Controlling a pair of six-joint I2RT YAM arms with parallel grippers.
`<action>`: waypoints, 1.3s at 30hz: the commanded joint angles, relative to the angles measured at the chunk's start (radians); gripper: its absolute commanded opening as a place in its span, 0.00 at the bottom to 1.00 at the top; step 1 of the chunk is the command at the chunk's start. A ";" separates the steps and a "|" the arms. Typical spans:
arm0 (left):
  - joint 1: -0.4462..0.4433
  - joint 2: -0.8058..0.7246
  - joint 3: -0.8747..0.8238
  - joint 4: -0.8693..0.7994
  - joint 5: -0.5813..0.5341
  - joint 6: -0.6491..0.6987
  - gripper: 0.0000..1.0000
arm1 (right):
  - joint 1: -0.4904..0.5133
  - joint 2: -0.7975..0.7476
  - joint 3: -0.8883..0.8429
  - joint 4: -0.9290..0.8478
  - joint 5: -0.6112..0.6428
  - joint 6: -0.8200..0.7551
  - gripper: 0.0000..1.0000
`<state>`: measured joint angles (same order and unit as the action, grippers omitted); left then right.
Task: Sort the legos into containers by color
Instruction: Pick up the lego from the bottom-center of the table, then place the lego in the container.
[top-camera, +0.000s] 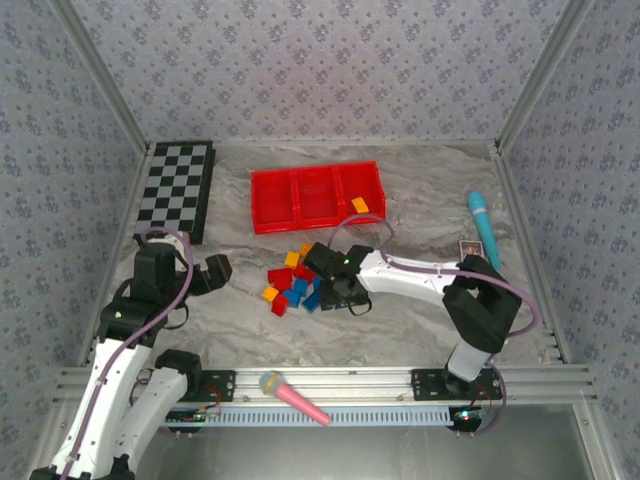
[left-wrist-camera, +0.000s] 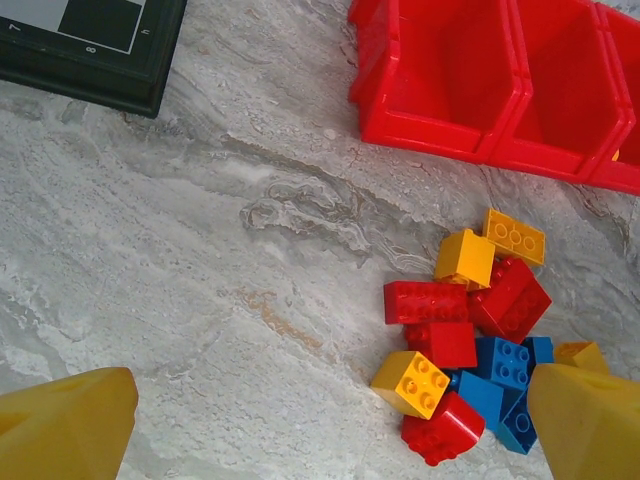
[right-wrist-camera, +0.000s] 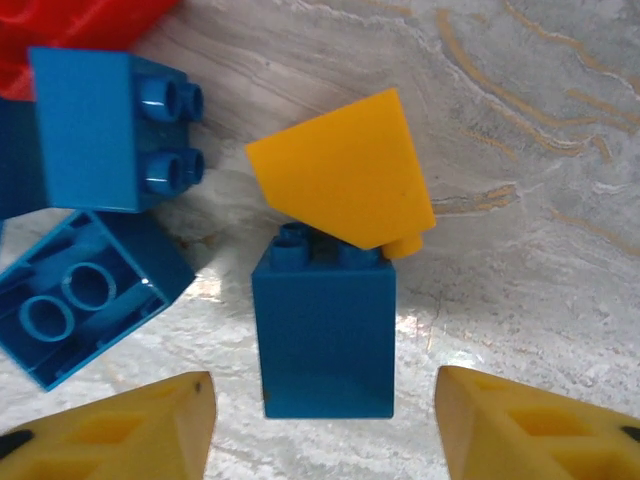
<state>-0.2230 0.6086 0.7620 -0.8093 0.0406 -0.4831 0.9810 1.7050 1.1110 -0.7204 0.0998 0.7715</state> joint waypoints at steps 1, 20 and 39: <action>-0.007 -0.010 0.014 0.004 0.004 0.008 1.00 | 0.010 0.044 0.036 -0.045 0.045 -0.011 0.56; -0.009 -0.029 0.013 0.006 -0.003 0.013 1.00 | 0.047 0.061 0.124 -0.123 0.183 -0.072 0.27; -0.010 -0.087 0.011 0.005 -0.026 0.014 1.00 | -0.202 0.061 0.554 -0.022 0.069 -0.456 0.24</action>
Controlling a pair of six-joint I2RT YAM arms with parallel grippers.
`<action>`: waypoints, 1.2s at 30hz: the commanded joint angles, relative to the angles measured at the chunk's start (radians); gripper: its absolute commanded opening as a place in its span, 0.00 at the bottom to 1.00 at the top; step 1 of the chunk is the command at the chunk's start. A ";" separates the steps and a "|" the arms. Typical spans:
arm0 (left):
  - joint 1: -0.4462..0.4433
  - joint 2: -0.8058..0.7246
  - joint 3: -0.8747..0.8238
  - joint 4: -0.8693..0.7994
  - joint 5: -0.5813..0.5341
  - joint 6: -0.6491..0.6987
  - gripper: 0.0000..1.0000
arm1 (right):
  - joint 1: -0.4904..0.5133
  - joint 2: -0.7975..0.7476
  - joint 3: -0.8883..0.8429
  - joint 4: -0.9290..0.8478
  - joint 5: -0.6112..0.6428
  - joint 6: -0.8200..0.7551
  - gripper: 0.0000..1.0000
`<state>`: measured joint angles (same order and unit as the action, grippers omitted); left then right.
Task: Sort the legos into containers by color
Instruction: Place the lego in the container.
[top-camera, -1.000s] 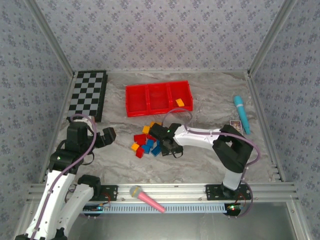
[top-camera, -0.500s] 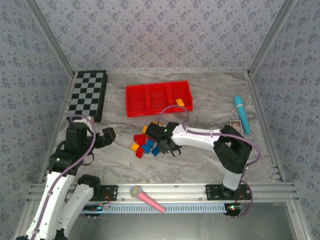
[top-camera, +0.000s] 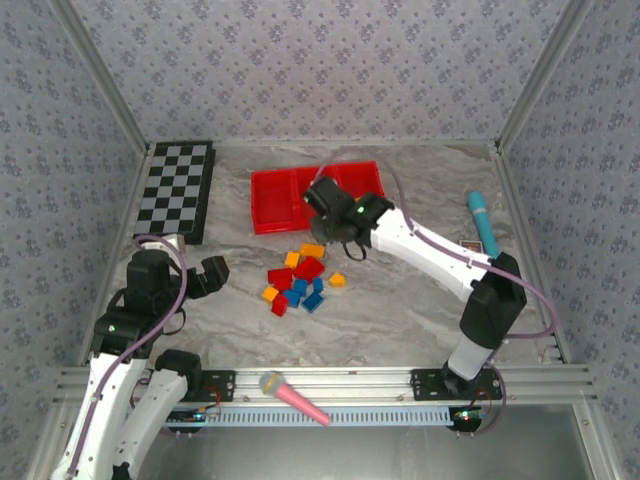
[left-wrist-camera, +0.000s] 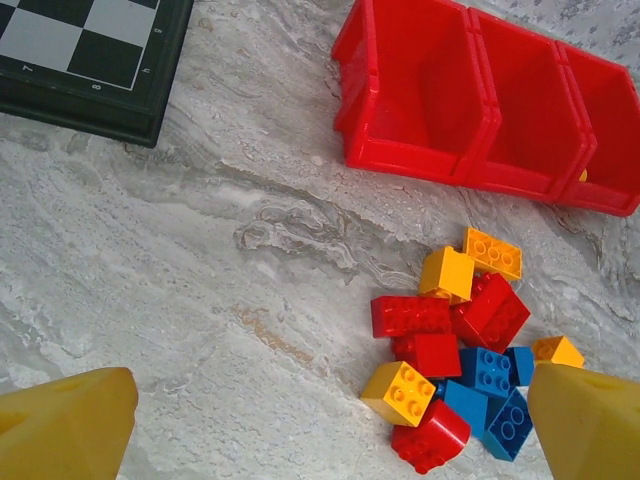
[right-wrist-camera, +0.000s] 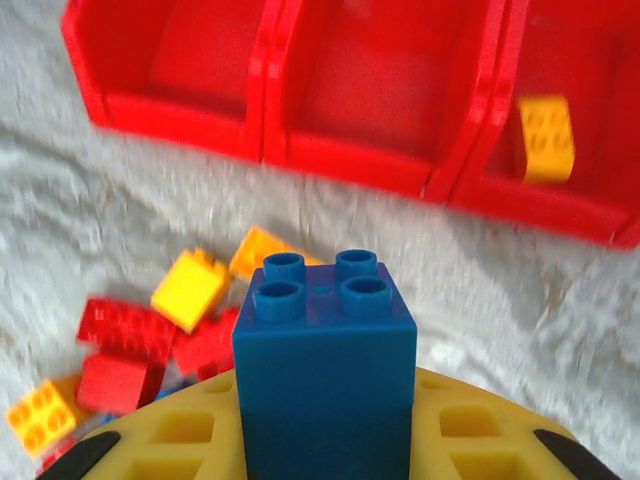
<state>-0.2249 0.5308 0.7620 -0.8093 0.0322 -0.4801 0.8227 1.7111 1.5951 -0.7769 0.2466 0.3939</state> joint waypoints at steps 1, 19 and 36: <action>-0.008 -0.009 0.010 0.007 -0.019 0.011 1.00 | -0.069 0.079 0.095 0.049 -0.109 -0.086 0.24; -0.008 0.002 0.003 0.014 -0.028 0.008 1.00 | -0.247 0.516 0.483 0.044 -0.341 -0.141 0.27; -0.008 0.018 0.001 0.016 -0.032 0.008 1.00 | -0.234 0.442 0.479 0.013 -0.280 -0.115 0.58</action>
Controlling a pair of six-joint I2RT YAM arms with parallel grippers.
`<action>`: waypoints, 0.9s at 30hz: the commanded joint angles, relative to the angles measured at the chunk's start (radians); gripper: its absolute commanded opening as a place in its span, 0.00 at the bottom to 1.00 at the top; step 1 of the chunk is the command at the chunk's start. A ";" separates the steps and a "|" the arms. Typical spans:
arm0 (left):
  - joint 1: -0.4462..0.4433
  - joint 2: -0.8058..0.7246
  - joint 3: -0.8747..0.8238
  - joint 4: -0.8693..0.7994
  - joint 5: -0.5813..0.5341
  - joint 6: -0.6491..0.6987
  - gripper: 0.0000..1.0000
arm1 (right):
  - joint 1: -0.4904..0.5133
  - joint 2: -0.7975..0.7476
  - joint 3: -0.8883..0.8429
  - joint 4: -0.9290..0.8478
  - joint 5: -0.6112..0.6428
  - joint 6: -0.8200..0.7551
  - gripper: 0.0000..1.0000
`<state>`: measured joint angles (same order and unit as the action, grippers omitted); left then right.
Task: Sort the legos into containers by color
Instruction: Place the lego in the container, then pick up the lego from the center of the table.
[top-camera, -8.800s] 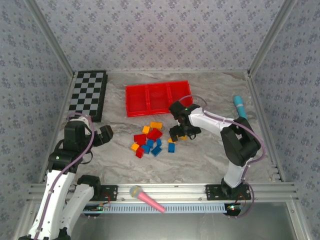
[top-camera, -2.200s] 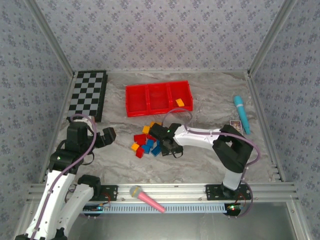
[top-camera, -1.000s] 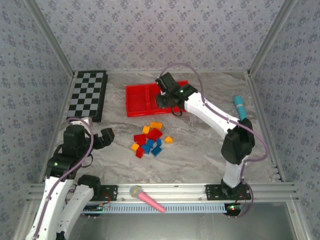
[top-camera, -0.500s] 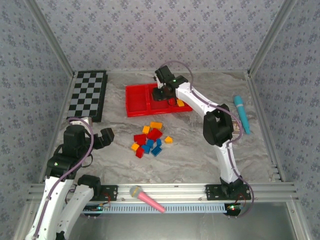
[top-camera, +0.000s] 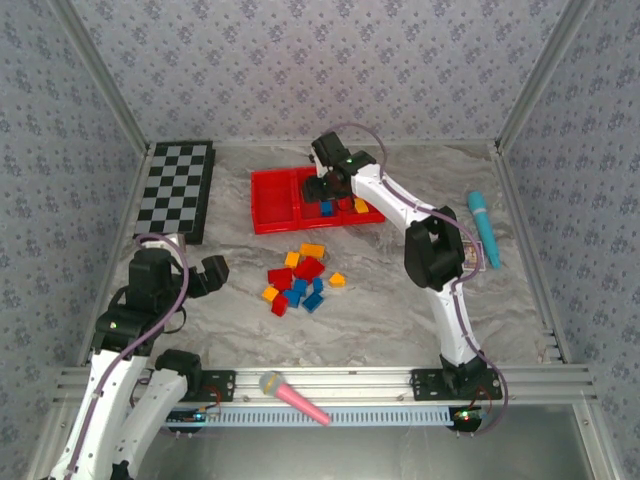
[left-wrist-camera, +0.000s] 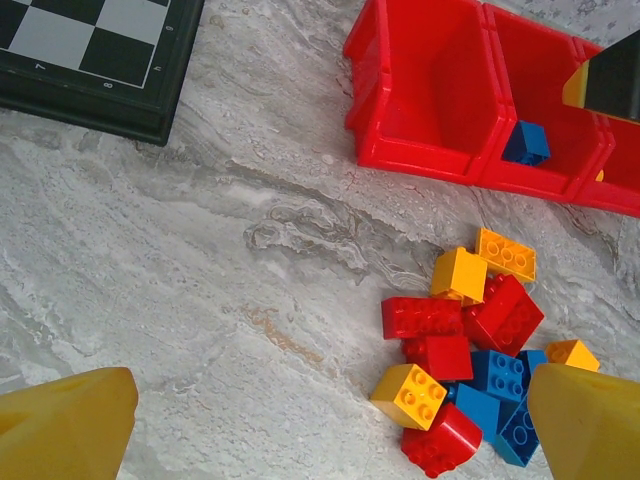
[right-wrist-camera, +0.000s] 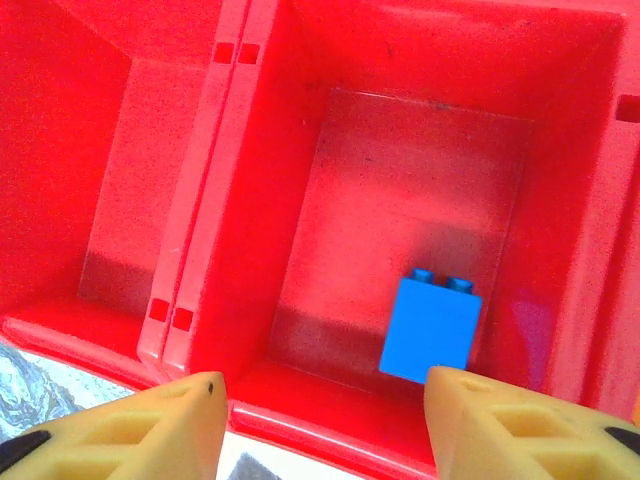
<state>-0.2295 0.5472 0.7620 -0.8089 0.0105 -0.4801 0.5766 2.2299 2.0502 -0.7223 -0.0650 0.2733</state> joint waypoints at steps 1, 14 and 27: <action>-0.004 0.002 -0.001 0.017 -0.010 0.008 1.00 | 0.019 -0.097 0.017 -0.046 0.038 0.006 0.60; -0.004 0.006 -0.009 0.028 0.000 0.010 1.00 | 0.093 -0.434 -0.252 -0.062 0.111 0.033 0.70; -0.004 0.023 -0.010 0.032 0.020 0.008 1.00 | 0.144 -0.652 -0.747 -0.026 0.141 0.149 0.74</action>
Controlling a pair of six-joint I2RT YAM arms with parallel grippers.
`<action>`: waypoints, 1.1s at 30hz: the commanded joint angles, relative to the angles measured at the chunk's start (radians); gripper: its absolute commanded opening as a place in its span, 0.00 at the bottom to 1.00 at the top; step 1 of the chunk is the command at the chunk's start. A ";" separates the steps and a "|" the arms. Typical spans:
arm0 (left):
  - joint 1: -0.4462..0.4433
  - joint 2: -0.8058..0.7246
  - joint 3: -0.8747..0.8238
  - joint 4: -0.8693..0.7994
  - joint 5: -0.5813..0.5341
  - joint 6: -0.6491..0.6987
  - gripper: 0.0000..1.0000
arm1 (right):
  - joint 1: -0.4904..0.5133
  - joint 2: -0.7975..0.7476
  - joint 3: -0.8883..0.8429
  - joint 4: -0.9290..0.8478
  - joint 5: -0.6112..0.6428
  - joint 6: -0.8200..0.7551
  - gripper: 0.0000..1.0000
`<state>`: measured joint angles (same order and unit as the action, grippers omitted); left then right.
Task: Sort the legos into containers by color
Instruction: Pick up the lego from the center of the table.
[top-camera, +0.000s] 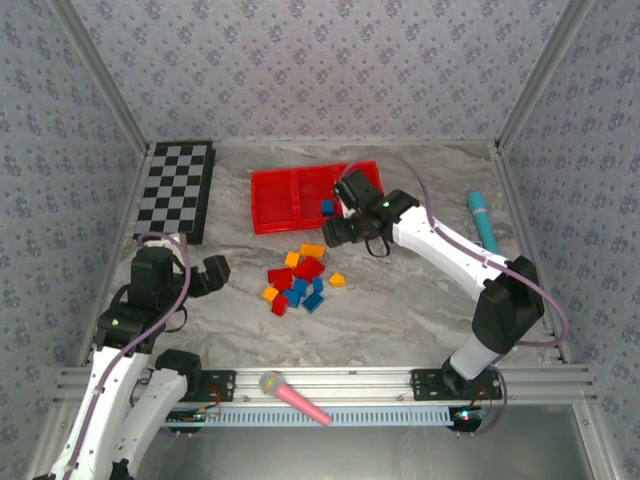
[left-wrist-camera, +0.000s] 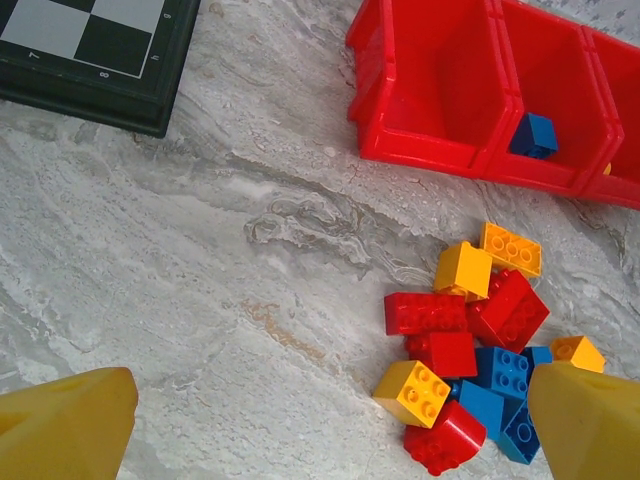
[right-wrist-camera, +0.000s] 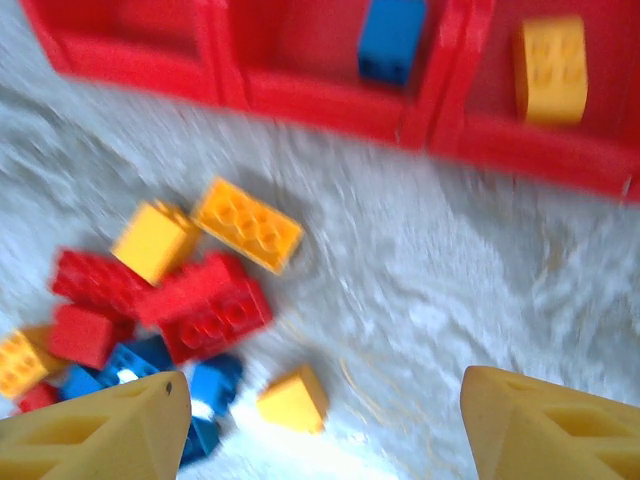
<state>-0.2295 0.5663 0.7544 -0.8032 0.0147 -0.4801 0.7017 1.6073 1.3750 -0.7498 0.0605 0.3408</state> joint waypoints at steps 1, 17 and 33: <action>-0.004 0.004 -0.003 0.026 0.016 0.008 1.00 | 0.030 -0.032 -0.107 0.015 0.013 0.111 0.74; -0.004 0.009 -0.001 0.022 0.008 0.003 1.00 | 0.096 0.106 -0.201 0.038 -0.019 0.008 0.80; -0.006 0.010 0.000 0.018 0.002 0.003 1.00 | 0.092 0.260 -0.062 -0.014 -0.070 -0.124 0.77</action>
<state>-0.2295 0.5716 0.7506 -0.7963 0.0143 -0.4805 0.7982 1.8393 1.2800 -0.7174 0.0105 0.2554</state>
